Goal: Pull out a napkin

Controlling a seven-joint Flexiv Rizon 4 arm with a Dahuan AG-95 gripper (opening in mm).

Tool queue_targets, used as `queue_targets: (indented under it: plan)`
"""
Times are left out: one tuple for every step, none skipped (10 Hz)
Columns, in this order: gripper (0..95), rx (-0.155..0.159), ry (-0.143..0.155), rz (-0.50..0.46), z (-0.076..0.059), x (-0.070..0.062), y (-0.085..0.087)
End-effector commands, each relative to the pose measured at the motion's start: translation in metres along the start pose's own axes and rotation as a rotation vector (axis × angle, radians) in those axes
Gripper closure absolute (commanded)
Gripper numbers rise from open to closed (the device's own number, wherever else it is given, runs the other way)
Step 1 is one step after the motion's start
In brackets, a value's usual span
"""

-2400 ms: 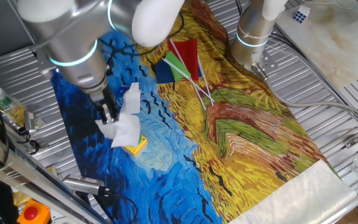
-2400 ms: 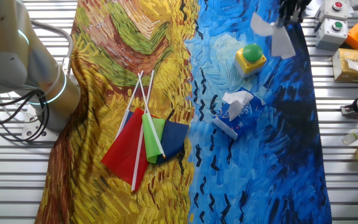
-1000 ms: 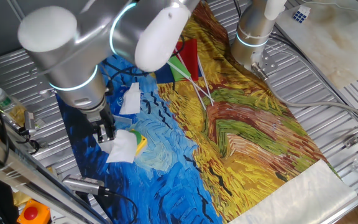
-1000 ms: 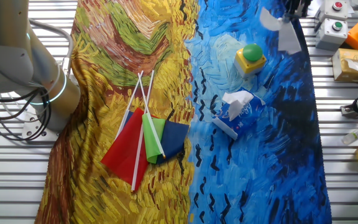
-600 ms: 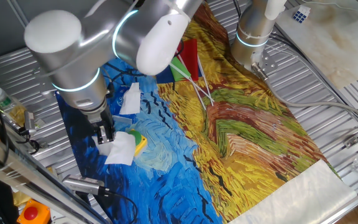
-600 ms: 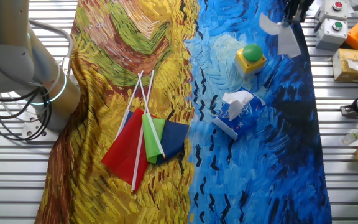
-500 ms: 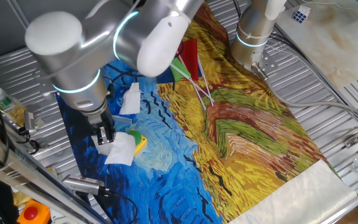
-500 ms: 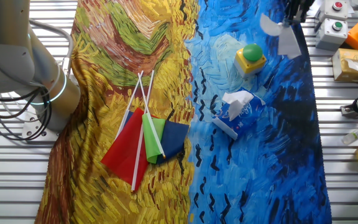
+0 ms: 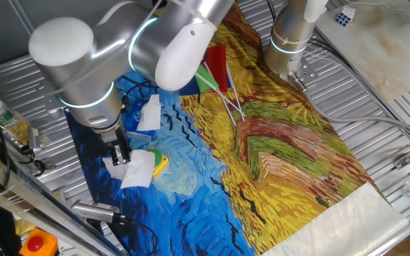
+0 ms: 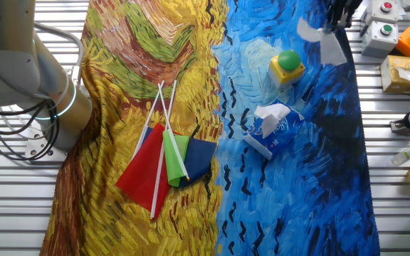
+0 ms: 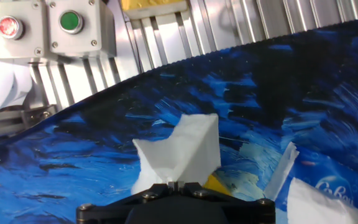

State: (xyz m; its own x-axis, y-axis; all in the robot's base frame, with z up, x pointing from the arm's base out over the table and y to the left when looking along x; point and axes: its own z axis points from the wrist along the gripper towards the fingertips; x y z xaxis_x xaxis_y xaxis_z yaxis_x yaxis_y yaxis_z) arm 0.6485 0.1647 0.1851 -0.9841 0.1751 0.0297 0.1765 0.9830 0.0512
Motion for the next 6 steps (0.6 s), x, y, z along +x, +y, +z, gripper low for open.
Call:
queue_targets:
  plan:
    - [57.0, 0.000, 0.008, 0.002, 0.0006, -0.0013, 0.0010]
    - [57.0, 0.001, 0.008, 0.000, 0.0006, -0.0013, 0.0010]
    - [57.0, 0.002, 0.009, 0.000, 0.0006, -0.0013, 0.0010]
    - [57.0, 0.007, 0.008, 0.007, 0.0007, -0.0012, 0.0007]
    - [95.0, 0.008, 0.008, 0.014, 0.0008, -0.0012, 0.0005]
    - [95.0, 0.007, 0.006, 0.017, 0.0006, -0.0011, 0.0005]
